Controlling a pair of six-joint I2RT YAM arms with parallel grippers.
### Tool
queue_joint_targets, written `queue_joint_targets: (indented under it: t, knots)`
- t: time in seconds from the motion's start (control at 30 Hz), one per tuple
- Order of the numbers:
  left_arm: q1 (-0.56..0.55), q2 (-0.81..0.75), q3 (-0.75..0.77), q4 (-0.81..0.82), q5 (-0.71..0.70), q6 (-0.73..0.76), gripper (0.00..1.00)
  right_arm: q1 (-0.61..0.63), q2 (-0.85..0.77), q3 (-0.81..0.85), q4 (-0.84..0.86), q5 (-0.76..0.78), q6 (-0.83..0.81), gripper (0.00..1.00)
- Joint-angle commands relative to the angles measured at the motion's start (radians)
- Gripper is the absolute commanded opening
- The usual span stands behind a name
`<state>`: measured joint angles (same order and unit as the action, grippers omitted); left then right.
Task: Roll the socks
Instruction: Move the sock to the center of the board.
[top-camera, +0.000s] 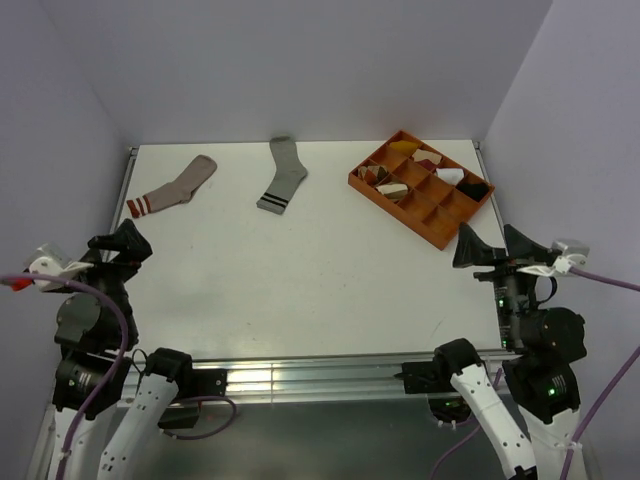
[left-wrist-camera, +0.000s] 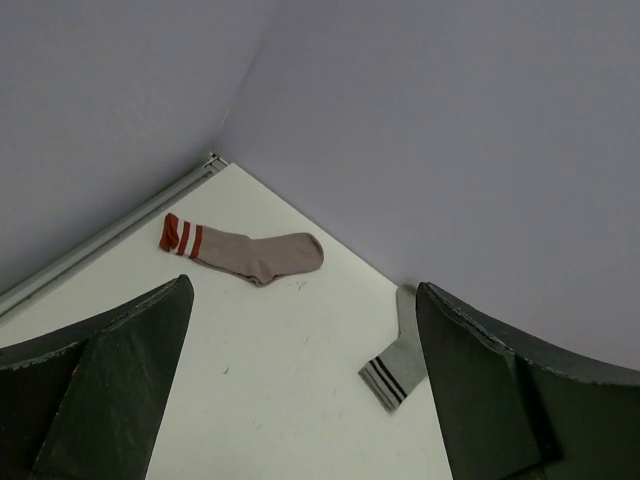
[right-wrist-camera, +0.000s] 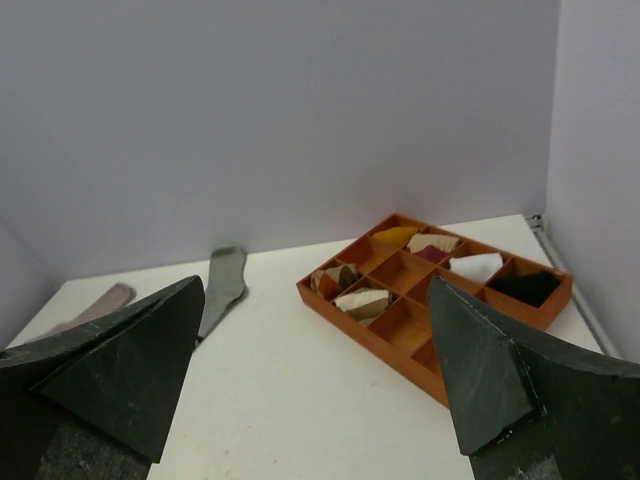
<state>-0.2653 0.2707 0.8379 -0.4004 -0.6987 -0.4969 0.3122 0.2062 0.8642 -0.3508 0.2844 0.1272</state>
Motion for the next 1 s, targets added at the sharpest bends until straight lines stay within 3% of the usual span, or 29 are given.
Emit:
queue_joint_targets:
  t: [0.0,0.13,0.3,0.43,0.6,0.73,0.97]
  knots:
    - [0.001,0.051,-0.034,0.051,0.047,-0.025,1.0,0.008,0.097,0.024,0.021,-0.094,0.058,1.0]
    - [0.001,0.12,-0.068,0.072,0.129,-0.04,0.99,0.008,0.254,0.052,0.07,-0.162,0.124,1.0]
    - [0.001,0.251,-0.037,0.058,0.205,-0.028,0.99,0.011,0.571,0.165,0.165,-0.327,0.144,1.0]
    - [0.001,0.395,0.007,0.058,0.295,-0.006,0.99,0.04,0.83,0.249,0.243,-0.346,0.117,1.0]
    - [0.003,0.518,0.055,0.044,0.329,0.003,0.99,0.12,1.169,0.494,0.219,-0.361,0.011,0.99]
    - [0.011,0.541,0.02,0.058,0.321,0.0,0.99,0.186,1.436,0.654,0.197,-0.402,-0.031,0.89]
    - [0.069,0.518,-0.022,0.058,0.324,0.006,0.98,0.261,1.766,0.915,0.131,-0.475,-0.087,0.74]
